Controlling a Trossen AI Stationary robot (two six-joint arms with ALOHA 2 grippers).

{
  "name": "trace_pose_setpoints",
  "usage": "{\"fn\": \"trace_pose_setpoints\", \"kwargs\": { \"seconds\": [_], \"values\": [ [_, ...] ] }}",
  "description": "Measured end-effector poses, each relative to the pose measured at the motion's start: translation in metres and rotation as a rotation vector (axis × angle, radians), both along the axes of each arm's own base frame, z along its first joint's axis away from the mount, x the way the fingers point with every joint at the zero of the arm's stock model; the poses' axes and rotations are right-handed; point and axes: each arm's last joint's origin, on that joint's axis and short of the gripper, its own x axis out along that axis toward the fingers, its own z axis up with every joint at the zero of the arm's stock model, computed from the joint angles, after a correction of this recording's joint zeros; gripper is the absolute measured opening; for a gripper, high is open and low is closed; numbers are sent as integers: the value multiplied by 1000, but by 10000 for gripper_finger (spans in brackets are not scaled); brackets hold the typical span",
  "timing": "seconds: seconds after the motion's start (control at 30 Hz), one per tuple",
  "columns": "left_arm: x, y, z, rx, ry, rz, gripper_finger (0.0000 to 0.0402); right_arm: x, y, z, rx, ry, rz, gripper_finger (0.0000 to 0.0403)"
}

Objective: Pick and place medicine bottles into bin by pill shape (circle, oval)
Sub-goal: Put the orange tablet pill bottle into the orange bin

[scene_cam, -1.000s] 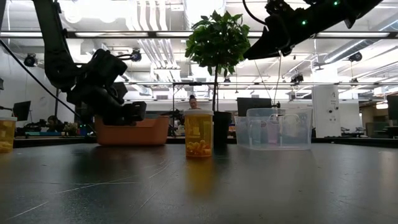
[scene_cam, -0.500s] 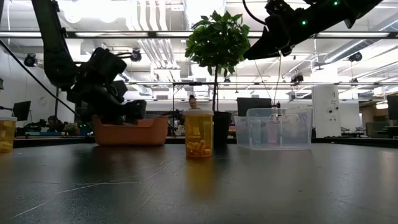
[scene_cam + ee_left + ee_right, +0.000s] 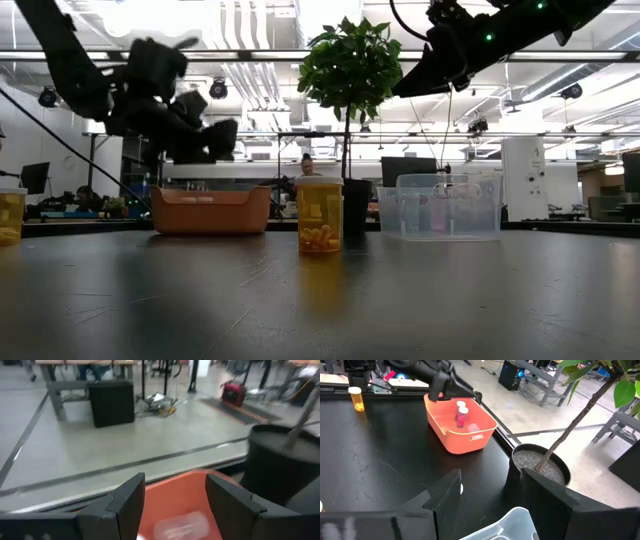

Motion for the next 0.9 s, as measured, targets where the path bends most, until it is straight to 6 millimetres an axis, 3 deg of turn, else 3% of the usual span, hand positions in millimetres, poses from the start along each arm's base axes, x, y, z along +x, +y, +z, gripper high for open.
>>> {"fn": "trace_pose_setpoints", "kwargs": {
  "seconds": [0.2,0.5,0.9],
  "values": [
    [-4,-14,21,42,-42,-71,193,0,0,-1,0,7,0,199],
    [2,-49,45,45,-178,-484,192,-2,0,-4,10,42,-2,199],
    [13,-110,48,-90,-283,-915,191,-5,3,-13,136,97,33,199]
  ]
}}
